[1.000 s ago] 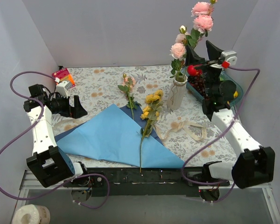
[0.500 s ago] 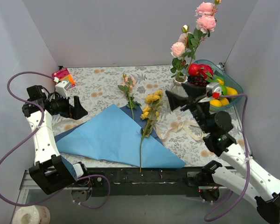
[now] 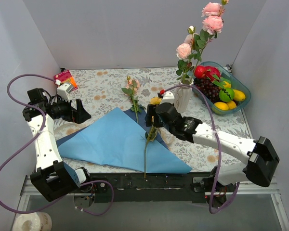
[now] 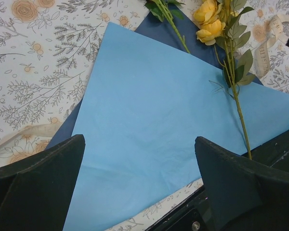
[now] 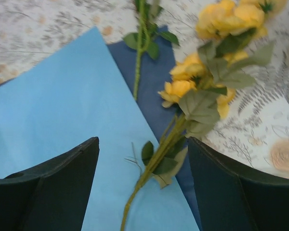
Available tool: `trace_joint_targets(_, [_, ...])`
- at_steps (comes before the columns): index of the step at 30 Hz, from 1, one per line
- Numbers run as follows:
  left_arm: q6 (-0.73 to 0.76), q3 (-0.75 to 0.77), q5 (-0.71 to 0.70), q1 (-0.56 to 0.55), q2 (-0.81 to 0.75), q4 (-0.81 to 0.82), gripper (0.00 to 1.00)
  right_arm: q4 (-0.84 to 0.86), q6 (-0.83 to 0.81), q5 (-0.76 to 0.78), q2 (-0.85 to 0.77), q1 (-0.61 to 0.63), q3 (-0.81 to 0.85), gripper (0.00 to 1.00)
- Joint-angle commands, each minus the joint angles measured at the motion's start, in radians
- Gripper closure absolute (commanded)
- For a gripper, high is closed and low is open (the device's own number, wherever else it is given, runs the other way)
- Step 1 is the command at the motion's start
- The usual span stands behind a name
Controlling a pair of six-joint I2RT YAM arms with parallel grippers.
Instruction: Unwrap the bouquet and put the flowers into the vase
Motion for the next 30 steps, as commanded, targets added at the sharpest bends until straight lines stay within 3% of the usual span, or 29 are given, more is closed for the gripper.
trace_joint_targets(1, [0.005, 0.006, 0.028, 0.001, -0.032, 0.006, 0.02, -0.237, 0.201, 0.142, 0.077, 0.004, 0.072, 0.21])
trace_joint_targets(7, [0.019, -0.016, 0.019, 0.001, -0.046, 0.014, 0.02, -0.202, 0.238, 0.114, 0.157, 0.004, 0.086, 0.33])
trace_joint_targets(21, [0.028, -0.048, 0.003, 0.001, -0.058, 0.037, 0.02, -0.165, 0.305, 0.102, 0.364, 0.002, 0.091, 0.39])
trace_joint_targets(30, [0.031, -0.045, -0.006, 0.004, -0.067, 0.035, 0.02, -0.101, 0.295, 0.108, 0.424, -0.016, 0.077, 0.54])
